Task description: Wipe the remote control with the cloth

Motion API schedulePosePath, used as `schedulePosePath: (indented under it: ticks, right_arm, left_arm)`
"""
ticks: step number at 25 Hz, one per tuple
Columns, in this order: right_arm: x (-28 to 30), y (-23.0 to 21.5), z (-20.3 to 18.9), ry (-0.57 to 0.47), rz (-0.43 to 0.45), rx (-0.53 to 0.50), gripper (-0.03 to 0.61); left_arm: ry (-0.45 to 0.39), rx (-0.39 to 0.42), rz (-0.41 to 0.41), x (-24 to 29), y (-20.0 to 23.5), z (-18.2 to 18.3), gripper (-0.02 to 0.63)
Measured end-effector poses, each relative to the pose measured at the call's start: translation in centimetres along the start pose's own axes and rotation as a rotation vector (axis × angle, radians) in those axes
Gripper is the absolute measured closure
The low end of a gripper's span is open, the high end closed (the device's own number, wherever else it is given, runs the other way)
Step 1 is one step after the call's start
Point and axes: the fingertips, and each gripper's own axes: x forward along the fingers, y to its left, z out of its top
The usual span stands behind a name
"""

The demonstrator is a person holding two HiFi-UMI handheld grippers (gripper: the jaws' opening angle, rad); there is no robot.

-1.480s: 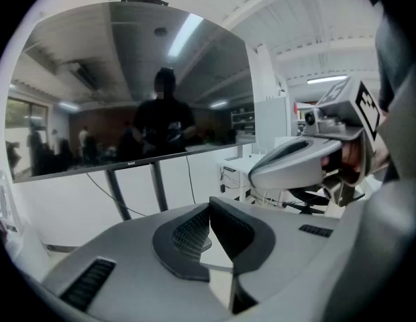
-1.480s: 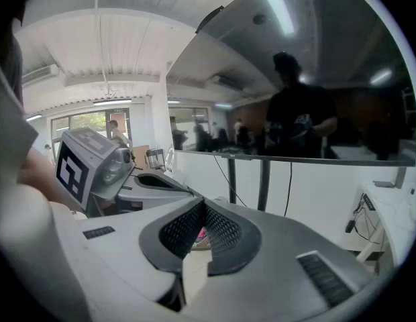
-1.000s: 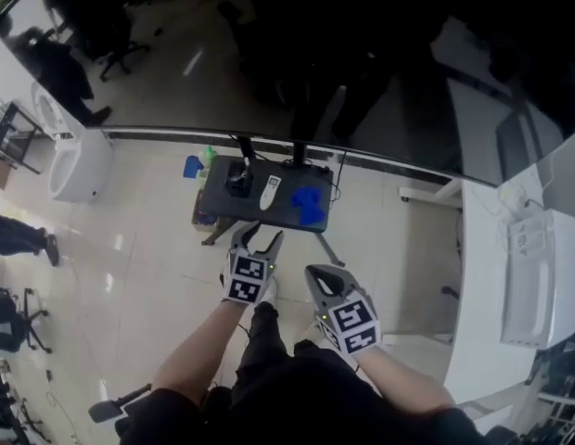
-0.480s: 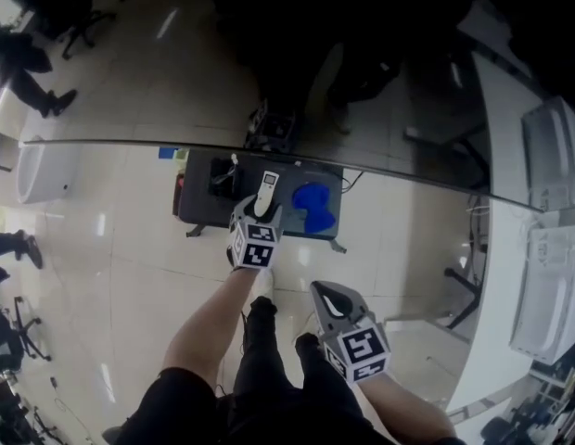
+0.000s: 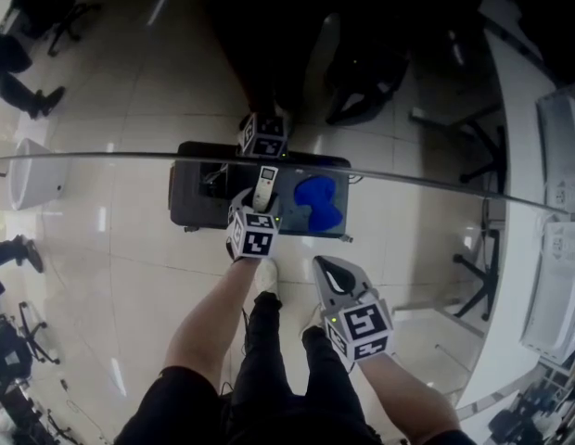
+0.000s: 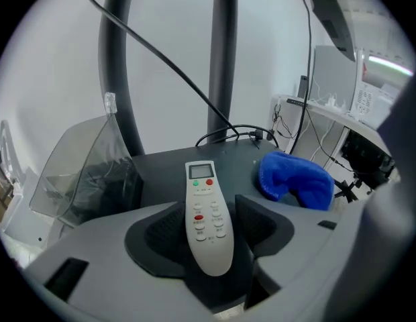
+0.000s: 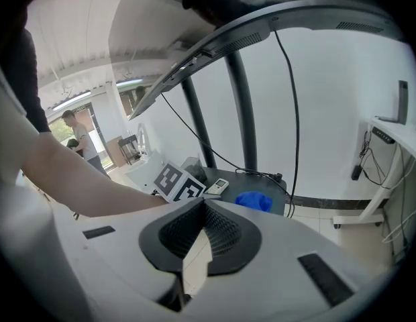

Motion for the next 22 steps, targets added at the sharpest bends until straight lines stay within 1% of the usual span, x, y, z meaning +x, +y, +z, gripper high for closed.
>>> schedulePosePath:
  ticks: [5,9,14,19,22]
  right_arm:
    - [0.6,0.2,0.2,-0.004,0.002,0.006,0.569]
    - [0.8,0.1,0.2,-0.004,-0.003,0.011,0.569]
    - [1.0,0.1,0.6,-0.01,0.004,0.008,0.569]
    - [0.6,0.3,1.3,-0.021,0.006,-0.003,0.569]
    - [-0.4,0.6,2.3,-0.042,-0.004,-0.013,0.569]
  left_arm:
    - [-0.001,-0.008,0.019,0.3,0.5,0.1,0.371]
    - [0.002,0.016,0.029,0.2,0.5,0.1,0.402]
    - [0.01,0.034,0.031,0.0,0.5,0.1,0.407]
    - [0.005,0.035,0.029,-1.7,0.2,0.0,0.408]
    - [-0.028,0.046,0.03,-4.1,-0.3,0.7,0.408]
